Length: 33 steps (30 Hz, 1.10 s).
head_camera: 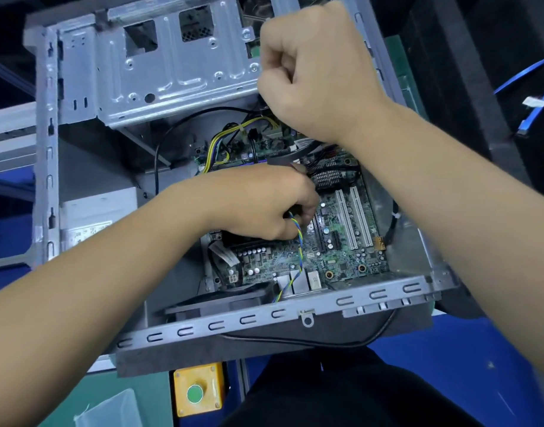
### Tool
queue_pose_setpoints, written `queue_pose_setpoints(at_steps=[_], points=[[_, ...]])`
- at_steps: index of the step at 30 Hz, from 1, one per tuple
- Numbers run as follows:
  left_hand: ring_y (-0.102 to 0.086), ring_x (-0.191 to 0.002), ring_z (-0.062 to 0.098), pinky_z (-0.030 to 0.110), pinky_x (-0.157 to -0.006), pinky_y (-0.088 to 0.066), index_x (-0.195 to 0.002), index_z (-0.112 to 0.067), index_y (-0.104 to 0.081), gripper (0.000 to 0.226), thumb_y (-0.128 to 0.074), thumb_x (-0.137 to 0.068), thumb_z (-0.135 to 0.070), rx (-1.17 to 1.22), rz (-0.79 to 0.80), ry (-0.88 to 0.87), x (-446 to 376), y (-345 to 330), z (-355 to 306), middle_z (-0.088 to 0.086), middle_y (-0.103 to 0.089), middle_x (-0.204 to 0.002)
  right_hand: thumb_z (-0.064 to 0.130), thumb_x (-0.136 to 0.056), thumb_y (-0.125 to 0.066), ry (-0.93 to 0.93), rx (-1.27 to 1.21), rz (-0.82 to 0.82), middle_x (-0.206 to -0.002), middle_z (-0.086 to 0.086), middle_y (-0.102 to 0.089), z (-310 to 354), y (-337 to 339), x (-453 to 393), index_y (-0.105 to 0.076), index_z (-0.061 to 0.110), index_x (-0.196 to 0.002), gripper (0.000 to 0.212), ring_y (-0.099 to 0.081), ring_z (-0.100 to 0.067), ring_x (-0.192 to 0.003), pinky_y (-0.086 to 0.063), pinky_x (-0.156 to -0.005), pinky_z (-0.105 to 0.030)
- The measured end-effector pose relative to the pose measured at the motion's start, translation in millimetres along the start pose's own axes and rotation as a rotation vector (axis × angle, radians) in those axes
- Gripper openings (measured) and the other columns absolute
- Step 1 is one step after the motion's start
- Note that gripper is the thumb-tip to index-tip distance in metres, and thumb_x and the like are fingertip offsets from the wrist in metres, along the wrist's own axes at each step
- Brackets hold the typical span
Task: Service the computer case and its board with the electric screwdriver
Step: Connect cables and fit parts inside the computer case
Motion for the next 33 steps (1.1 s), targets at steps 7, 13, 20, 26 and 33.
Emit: queue_pose_setpoints(at_steps=[7, 13, 20, 26, 33], points=[[-0.055, -0.073, 0.031, 0.039, -0.064, -0.051, -0.076, -0.012, -0.053, 0.01, -0.054, -0.069, -0.005, -0.291, 0.024, 0.065, -15, -39, -27, 0.005, -0.048, -0.07, 0.021, -0.072, -0.041, -0.035, 0.017, 0.053, -0.054, 0.012, -0.035, -2, -5, -1, -0.062, 0.005, -0.076, 0.026, -0.047, -0.024, -0.062, -0.051, -0.067, -0.036], [-0.033, -0.061, 0.025, 0.035, -0.072, -0.045, -0.063, -0.019, -0.038, 0.022, -0.053, -0.062, -0.003, -0.44, 0.037, 0.105, -16, -46, -33, 0.009, -0.052, -0.072, 0.018, -0.075, -0.044, -0.034, 0.033, 0.091, -0.055, 0.013, -0.036, -3, -5, 1, -0.05, 0.016, -0.072, 0.007, -0.041, -0.02, -0.062, -0.031, -0.059, -0.026], [-0.057, -0.075, 0.028, 0.029, -0.069, -0.038, -0.079, -0.016, -0.061, 0.014, -0.056, -0.069, -0.009, -0.519, 0.027, 0.18, -19, -49, -30, 0.006, -0.061, -0.076, 0.018, -0.077, -0.045, -0.02, 0.083, 0.099, -0.064, 0.0, -0.045, -2, -4, 2, -0.05, 0.015, -0.074, 0.007, -0.042, -0.022, -0.065, -0.032, -0.058, -0.026], [-0.059, -0.079, 0.03, 0.028, -0.056, -0.03, -0.086, -0.016, -0.065, 0.014, -0.061, -0.073, -0.012, -0.478, -0.035, 0.249, -18, -42, -29, 0.007, -0.063, -0.078, 0.018, -0.078, -0.045, -0.008, 0.079, 0.12, -0.058, 0.007, -0.037, -2, -7, 2, -0.049, 0.015, -0.074, 0.006, -0.041, -0.02, -0.064, -0.04, -0.062, -0.029], [-0.051, -0.067, 0.027, 0.028, -0.053, -0.03, -0.082, -0.015, -0.059, 0.014, -0.06, -0.07, -0.008, -0.471, -0.03, 0.219, -20, -43, -34, 0.006, -0.059, -0.073, 0.018, -0.077, -0.046, -0.002, 0.092, 0.113, -0.057, 0.011, -0.035, -1, -6, 2, -0.048, 0.015, -0.073, 0.005, -0.041, -0.021, -0.065, -0.033, -0.061, -0.027]])
Point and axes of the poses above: each hand's wrist, its own x-axis away from the middle knuckle, its own y-axis out of the back of the hand, z = x × y, the point moved 6 cm from there along -x, towards the middle knuckle
